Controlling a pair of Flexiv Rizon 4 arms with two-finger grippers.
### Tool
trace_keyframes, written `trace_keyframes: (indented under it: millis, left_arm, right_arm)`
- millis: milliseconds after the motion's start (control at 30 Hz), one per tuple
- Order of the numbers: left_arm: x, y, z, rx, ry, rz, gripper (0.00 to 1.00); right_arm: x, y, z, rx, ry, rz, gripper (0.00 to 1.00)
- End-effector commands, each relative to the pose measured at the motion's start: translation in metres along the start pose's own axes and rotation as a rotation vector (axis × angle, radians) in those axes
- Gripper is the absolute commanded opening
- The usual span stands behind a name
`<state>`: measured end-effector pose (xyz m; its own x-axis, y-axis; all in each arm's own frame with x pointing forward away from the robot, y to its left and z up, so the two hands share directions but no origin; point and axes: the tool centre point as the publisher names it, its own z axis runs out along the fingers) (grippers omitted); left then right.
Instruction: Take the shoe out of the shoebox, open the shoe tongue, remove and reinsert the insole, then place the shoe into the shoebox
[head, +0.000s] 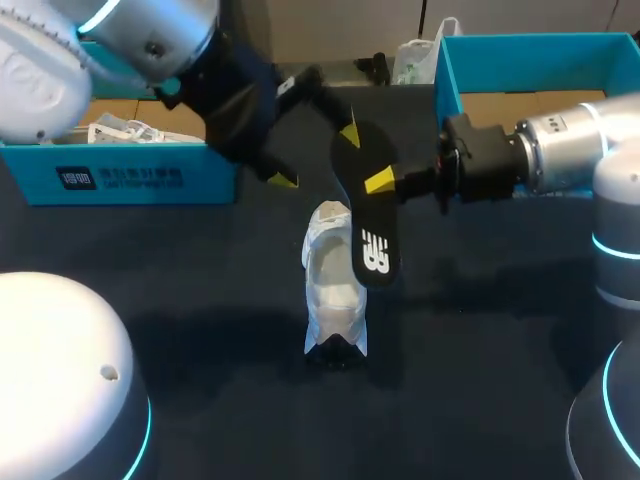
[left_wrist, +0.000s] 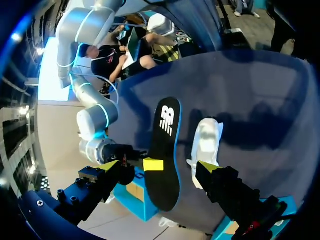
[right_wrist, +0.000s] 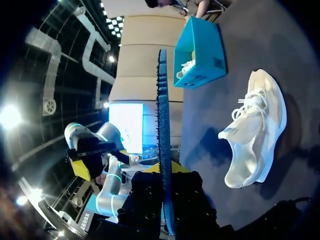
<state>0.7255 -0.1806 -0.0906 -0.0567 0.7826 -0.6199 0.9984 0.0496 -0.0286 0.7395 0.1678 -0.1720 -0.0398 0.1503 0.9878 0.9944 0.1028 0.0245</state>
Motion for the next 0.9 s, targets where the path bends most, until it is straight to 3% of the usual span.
trace_keyframes:
  millis: [33,467,733,900]
  left_arm:
    - [-0.012,0.014,0.003,0.013,0.217,0.011,1.0]
    - [-0.025,0.028,-0.003,-0.013,0.381,0.071,1.0]
    - [-0.014,0.031,0.013,-0.052,0.495,0.106,1.0]
    - [-0.016,0.033,0.017,-0.059,0.479,0.077,1.0]
  right_arm:
    - [-0.001,0.002,0.003,0.005,-0.003,0.002,0.0]
    - [-0.004,0.003,0.007,0.015,-0.004,0.008,0.0]
    - [-0.008,0.005,0.011,0.015,-0.001,0.009,0.0]
    - [-0.008,0.006,0.012,0.011,0.003,0.007,0.0]
